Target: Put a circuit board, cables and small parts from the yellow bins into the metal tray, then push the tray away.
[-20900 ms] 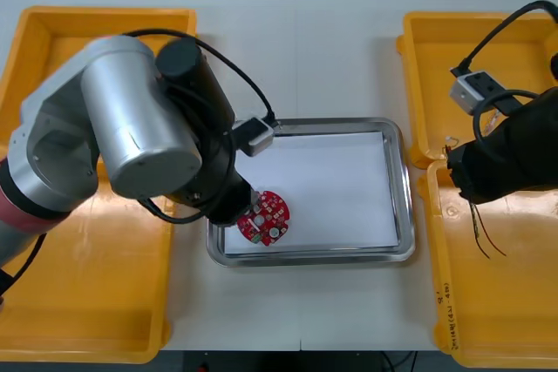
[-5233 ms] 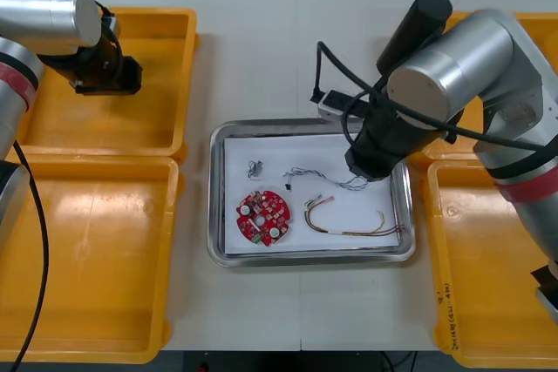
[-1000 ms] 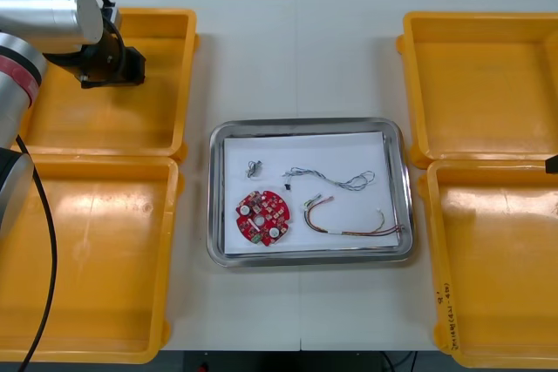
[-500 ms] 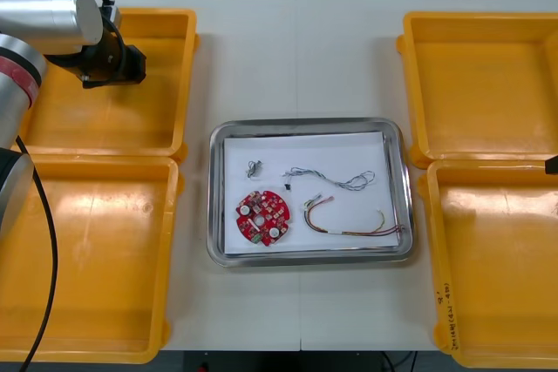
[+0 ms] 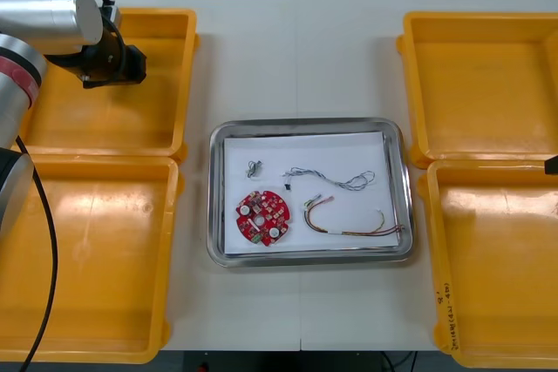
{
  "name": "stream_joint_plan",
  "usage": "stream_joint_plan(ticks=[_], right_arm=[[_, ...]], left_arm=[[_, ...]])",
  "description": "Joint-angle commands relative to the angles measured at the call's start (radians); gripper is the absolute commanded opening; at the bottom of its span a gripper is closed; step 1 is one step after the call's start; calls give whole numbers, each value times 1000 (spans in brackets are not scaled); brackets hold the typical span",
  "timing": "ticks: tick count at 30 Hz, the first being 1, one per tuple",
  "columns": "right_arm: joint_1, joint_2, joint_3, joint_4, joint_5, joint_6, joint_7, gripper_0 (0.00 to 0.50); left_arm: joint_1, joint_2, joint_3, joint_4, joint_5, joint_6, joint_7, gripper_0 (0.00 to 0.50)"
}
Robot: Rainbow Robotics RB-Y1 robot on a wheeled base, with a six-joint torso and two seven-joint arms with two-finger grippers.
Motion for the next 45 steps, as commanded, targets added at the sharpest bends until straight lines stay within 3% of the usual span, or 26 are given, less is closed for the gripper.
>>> stream_joint_plan(ticks=[1, 14, 27, 38, 45], right_arm=[[12, -44, -35, -27, -8, -10, 6, 500], [12, -44, -35, -27, 5, -10, 6, 500], [13, -44, -35, -27, 1, -10, 2, 500], [13, -44, -35, -32, -1, -7, 2, 500], [13, -44, -35, -34, -2, -6, 2, 500]], left_arm=[[-38, 4, 6, -43, 0, 72, -84, 0], [-18, 35, 118, -275, -54, 346, -70, 0], [120, 29, 147, -719, -86, 662, -27, 0], [185, -37, 104, -1060, -61, 890, 112, 0], [185, -103, 4, -1180, -55, 915, 266, 0]])
